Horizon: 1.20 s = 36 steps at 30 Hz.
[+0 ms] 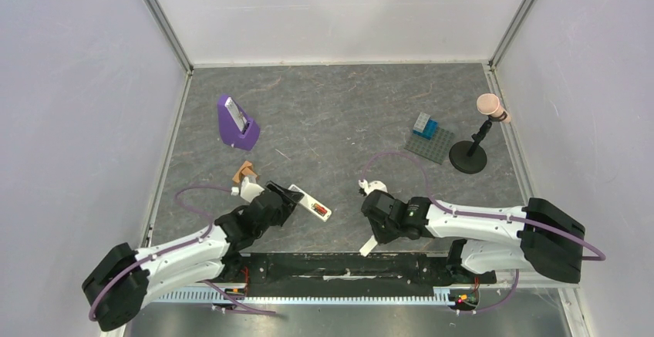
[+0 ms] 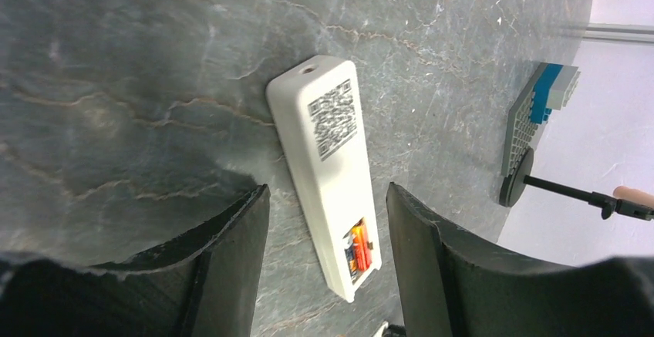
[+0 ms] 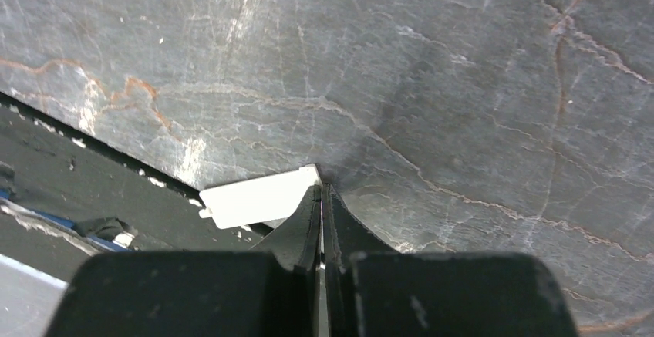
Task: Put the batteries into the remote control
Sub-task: Place the remote control at the center of the board, then adjust the battery cover at the center of the board.
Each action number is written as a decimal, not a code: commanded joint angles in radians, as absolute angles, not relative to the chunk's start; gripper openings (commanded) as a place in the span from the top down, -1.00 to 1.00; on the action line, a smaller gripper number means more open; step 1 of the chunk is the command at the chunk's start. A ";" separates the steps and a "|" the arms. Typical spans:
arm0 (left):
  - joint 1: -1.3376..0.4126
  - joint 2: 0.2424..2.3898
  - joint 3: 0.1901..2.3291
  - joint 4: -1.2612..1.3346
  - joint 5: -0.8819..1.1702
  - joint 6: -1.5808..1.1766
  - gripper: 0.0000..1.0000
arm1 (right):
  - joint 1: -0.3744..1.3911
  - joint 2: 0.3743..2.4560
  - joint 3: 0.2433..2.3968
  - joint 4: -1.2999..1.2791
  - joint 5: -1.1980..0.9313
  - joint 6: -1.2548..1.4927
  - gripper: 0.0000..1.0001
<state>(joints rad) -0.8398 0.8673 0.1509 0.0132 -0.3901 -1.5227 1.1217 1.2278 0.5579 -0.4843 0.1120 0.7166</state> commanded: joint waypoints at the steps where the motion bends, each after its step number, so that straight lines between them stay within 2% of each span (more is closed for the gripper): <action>1: -0.850 0.770 0.131 -0.300 -0.430 -1.591 -0.29 | 1.124 1.252 0.530 -0.478 0.246 0.796 1.00; 9: -0.850 0.587 0.150 -0.439 -0.431 -1.565 -0.28 | 1.121 1.217 0.518 -0.408 0.386 0.938 1.00; 17: -0.851 0.639 0.185 -0.234 -0.338 -1.317 -0.24 | 1.067 1.173 0.538 -0.329 0.412 0.995 1.00; 24: -0.856 0.731 0.207 -0.031 -0.240 -1.173 -0.23 | 0.995 1.150 0.552 -0.282 0.309 0.942 1.00; 29: -0.856 0.744 0.249 -0.069 -0.258 -1.136 -0.23 | 0.991 1.184 0.638 -0.415 0.248 0.767 0.62; 32: -0.856 0.714 0.258 -0.106 -0.300 -1.134 -0.22 | 1.003 1.197 0.669 -0.501 0.149 0.664 0.64; 36: -0.854 0.670 0.266 -0.141 -0.338 -1.119 -0.22 | 1.066 1.225 0.648 -0.544 0.083 0.656 0.72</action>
